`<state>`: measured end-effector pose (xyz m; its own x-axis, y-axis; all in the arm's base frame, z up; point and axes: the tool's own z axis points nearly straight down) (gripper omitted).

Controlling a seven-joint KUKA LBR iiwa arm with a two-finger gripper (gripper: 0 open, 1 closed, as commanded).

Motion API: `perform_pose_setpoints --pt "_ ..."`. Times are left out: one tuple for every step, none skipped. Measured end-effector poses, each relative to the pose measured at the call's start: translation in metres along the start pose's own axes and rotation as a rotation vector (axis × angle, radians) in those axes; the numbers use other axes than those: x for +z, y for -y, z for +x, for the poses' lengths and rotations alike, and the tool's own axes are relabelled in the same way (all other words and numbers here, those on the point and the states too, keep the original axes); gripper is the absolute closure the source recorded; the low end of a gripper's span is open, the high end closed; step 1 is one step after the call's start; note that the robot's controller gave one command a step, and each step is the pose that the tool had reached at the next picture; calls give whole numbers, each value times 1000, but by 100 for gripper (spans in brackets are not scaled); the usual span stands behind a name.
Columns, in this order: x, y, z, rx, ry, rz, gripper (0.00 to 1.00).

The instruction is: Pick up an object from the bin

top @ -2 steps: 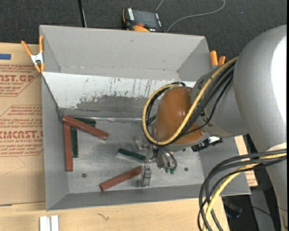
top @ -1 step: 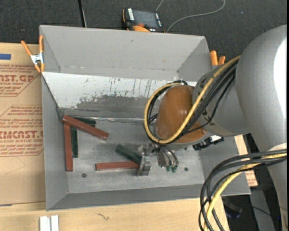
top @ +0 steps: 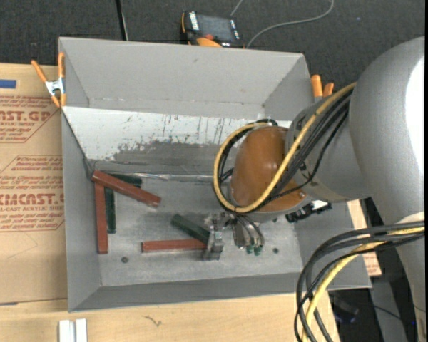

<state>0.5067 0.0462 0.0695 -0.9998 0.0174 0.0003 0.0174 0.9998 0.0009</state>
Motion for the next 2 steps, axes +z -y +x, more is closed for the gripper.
perform_pose_setpoints --pt "-23 16 9 74 0 0 100" --pt "-18 47 -24 145 2 1 100"
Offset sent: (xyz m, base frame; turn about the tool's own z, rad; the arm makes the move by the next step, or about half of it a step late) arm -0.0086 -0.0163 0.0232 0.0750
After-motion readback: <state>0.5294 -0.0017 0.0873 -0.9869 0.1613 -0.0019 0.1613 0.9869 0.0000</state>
